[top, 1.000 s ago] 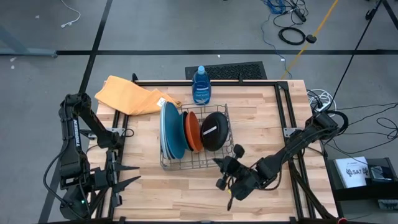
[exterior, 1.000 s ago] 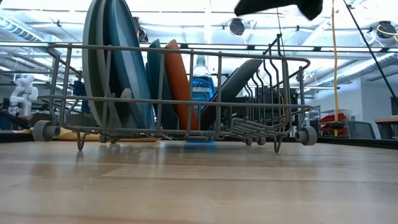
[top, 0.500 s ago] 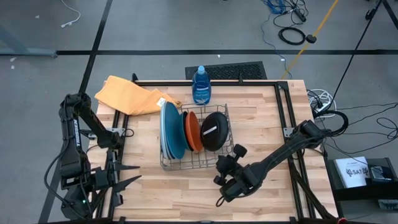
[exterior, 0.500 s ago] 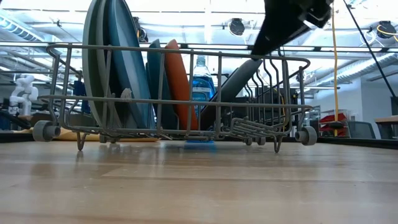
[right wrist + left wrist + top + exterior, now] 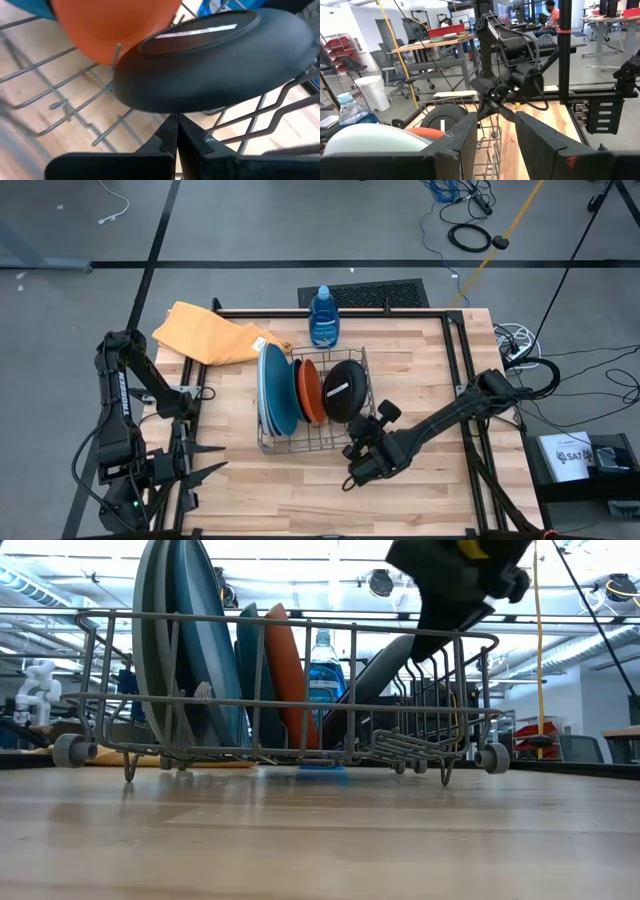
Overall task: Sort dishes
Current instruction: Adjust the black plate in the dish rack
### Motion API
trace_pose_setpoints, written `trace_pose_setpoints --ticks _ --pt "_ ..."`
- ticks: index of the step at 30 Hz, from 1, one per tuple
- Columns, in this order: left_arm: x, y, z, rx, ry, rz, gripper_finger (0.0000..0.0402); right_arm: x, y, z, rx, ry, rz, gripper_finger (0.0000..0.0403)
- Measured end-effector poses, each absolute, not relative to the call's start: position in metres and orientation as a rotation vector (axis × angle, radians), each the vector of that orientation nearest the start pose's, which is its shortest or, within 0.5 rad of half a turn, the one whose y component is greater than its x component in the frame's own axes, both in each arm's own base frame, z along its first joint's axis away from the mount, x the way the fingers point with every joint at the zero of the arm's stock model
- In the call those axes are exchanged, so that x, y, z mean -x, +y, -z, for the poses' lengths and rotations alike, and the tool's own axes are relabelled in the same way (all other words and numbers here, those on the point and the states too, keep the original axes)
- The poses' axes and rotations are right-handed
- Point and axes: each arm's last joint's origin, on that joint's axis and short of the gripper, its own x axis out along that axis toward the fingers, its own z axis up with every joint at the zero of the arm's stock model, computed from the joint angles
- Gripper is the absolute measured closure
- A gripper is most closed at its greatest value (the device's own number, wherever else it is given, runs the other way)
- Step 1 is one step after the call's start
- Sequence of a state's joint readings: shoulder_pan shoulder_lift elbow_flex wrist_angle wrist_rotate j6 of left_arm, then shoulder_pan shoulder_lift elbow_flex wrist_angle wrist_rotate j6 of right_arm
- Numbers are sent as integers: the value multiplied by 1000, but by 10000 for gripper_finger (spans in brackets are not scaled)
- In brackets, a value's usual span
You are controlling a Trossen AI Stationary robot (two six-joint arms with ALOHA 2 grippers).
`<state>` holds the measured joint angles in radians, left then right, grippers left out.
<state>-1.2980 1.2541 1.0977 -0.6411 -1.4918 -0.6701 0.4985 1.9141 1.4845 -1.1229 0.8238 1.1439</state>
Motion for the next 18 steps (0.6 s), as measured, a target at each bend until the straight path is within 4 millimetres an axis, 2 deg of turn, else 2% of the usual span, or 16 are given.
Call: trace_pose_setpoints --ticks 13,18 --pt "-92 -222 -326 -113 70 -214 265 -328 132 -217 -96 878 937 403" --pt "-92 -222 -326 -112 69 -214 265 -329 130 -217 -45 858 939 403"
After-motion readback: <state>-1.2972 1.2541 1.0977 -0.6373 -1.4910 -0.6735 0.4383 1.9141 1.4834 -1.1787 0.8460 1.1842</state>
